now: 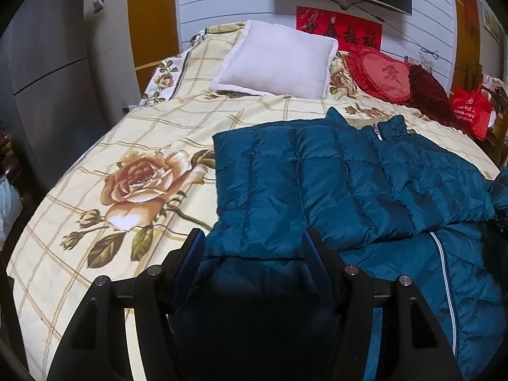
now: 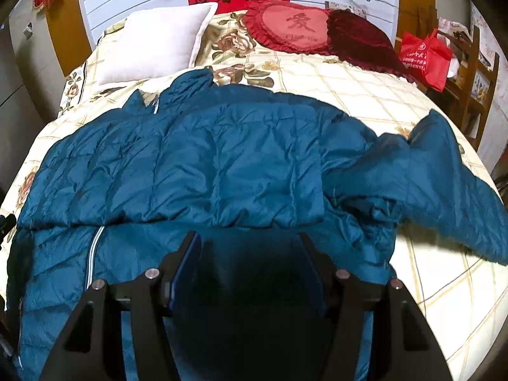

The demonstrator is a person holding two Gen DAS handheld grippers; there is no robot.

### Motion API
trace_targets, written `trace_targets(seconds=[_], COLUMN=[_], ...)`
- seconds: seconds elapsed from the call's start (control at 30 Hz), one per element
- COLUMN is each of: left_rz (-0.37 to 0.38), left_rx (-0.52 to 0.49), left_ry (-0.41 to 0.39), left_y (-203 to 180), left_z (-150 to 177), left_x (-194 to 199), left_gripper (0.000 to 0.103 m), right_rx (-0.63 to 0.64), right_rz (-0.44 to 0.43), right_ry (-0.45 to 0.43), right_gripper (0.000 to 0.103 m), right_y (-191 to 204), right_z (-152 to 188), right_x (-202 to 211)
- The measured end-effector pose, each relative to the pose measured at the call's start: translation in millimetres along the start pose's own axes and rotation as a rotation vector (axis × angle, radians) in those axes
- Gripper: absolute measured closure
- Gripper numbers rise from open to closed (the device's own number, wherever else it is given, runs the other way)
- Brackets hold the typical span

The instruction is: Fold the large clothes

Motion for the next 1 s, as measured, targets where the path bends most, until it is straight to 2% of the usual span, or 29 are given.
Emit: trace_targets(seconds=[0.1, 0.27, 0.37, 0.57, 0.8, 1.0], left_rz=[0.001, 0.042, 0.023, 0.018, 0.037, 0.045], left_rx=[-0.005, 0.051, 0.052, 0.046, 0.053, 0.071], left_ry=[0.002, 0.052, 0.059, 0.049, 0.066, 0.075], left_y=[0.6, -1.1, -0.4, -2.8, -4.5, -3.7], left_z=[2.2, 11.2, 14.5, 14.9, 23.0, 31.4], left_x=[4.2, 0.9, -2.3, 0.8, 17.2, 36.8], left_gripper=[0.058, 0.058, 0.058, 0.058, 0.058, 0.058], right_rx=[0.005, -0.007, -0.022, -0.031, 0.014, 0.022], right_rz=[-0.006, 0.024, 0.048, 0.027, -0.009, -0.006], right_ry=[-0.004, -0.017, -0.017, -0.016, 0.02, 0.037], right_gripper=[0.039, 0.038, 0.037, 0.037, 0.036, 0.034], right_y=[1.1, -9.7, -18.2, -14.3, -7.5, -18.4], right_z=[1.9, -3.2, -6.2, -6.9, 16.3, 39.3], right_x=[5.3, 6.3, 1.7, 0.6, 21.4, 47.1])
Point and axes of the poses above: each gripper's, at about its wrist camera, not at the fingertips, and x roughly against the way its jaws point, y to its left, z to its underside, the point moved 9 cm from there along -x, roughly the way its jaws point, and after that the axes turned 14 degrees about -y, right-handed, at the moved point
